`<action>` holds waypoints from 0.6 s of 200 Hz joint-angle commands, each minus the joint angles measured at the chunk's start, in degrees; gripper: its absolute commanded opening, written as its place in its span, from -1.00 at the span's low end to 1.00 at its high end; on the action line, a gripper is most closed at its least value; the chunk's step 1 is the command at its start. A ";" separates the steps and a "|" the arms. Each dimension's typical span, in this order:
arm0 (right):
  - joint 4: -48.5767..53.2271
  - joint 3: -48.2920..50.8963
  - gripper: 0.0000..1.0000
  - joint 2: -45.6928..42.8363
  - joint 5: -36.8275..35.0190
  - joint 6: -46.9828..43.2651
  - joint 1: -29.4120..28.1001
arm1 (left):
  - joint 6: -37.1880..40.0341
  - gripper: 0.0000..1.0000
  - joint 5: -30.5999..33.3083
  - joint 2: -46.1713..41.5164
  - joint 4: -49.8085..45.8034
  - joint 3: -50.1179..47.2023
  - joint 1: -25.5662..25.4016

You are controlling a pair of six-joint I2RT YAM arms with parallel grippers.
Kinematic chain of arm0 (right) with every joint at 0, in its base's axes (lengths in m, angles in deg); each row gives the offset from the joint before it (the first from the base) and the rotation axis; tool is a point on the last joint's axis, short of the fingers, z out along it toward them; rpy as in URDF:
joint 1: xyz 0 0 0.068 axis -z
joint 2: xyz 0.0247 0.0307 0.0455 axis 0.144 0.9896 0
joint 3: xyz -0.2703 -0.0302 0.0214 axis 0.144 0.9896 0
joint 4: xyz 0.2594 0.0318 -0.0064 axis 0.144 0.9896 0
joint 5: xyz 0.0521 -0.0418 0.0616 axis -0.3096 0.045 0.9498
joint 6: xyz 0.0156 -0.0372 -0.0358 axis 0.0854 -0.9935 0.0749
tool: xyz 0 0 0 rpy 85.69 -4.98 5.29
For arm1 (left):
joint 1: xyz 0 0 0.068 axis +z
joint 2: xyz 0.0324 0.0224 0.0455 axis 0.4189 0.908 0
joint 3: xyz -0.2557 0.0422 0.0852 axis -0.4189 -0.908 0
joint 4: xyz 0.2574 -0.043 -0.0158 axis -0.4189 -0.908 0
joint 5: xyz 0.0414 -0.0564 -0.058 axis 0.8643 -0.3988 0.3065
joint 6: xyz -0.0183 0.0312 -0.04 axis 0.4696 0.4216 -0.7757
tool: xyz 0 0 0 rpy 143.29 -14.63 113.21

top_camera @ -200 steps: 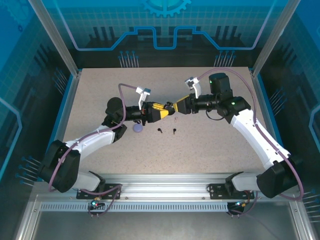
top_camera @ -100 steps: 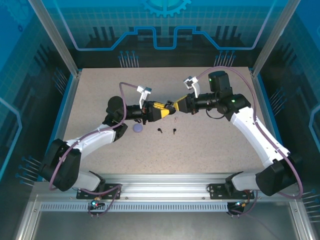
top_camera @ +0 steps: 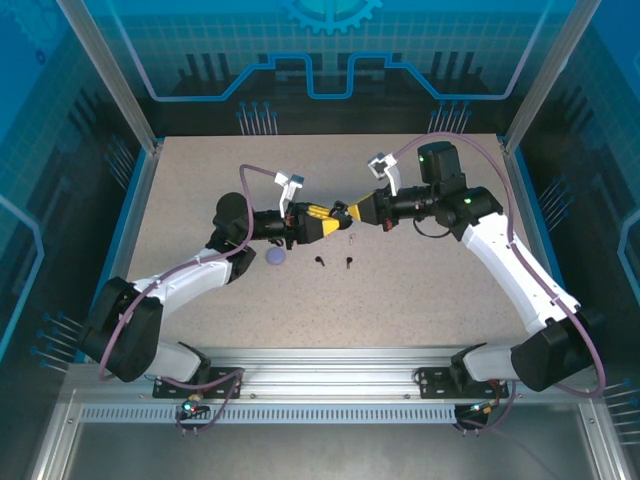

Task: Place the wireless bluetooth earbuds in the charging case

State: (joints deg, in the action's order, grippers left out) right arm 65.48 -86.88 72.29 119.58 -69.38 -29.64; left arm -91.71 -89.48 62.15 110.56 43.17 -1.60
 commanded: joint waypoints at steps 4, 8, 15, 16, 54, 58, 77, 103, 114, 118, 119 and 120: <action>-0.08 -1.92 -1.00 -1.74 -2.25 0.12 -1.25 | 1.25 -0.49 -1.37 0.41 0.22 2.23 -1.42; 0.01 -1.91 -1.00 -1.86 -2.86 0.04 -1.53 | 1.40 -0.44 -1.16 0.42 0.10 2.20 -1.35; 0.32 -2.03 -1.00 -2.02 -4.04 -0.35 -2.10 | 1.68 -0.38 -0.71 0.42 0.01 2.23 -1.37; 0.40 -2.01 -1.00 -2.09 -4.18 -0.38 -2.19 | 1.70 -0.37 -0.66 0.42 -0.01 2.22 -1.39; 3.06 -3.03 -1.00 -2.67 -9.42 -2.62 -3.33 | 5.20 -0.16 0.97 -0.74 -4.68 2.86 -1.40; 3.32 -3.18 -1.00 -2.76 -9.73 -2.86 -3.33 | 5.50 -0.15 0.93 -0.79 -5.27 3.01 -1.36; 4.66 -4.24 -1.00 -2.63 -10.64 -3.66 -3.33 | 7.43 -0.08 0.30 -1.49 -9.13 4.11 -1.07; 6.05 -5.49 -1.00 -2.31 -11.82 -4.75 -3.29 | 10.64 0.05 -1.20 -2.70 -15.77 6.08 -0.52; 6.28 -6.01 -1.00 -2.11 -12.32 -5.12 -3.25 | 12.91 0.10 -1.93 -3.26 -19.92 7.23 -0.10; 6.41 -6.23 -1.00 -1.96 -12.49 -5.24 -3.24 | 13.75 0.12 -2.29 -3.40 -21.29 7.69 0.06; 6.44 -6.27 -1.00 -1.92 -12.49 -5.24 -3.24 | 13.93 0.13 -2.37 -3.42 -21.78 7.85 0.12; 6.45 -6.33 -1.00 -1.91 -12.50 -5.33 -3.24 | 14.15 0.13 -2.45 -3.48 -22.19 7.97 0.19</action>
State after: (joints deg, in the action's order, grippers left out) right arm 69.57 -90.79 70.98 108.83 -72.68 -32.40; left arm -83.99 -89.33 61.32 97.79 47.43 -2.44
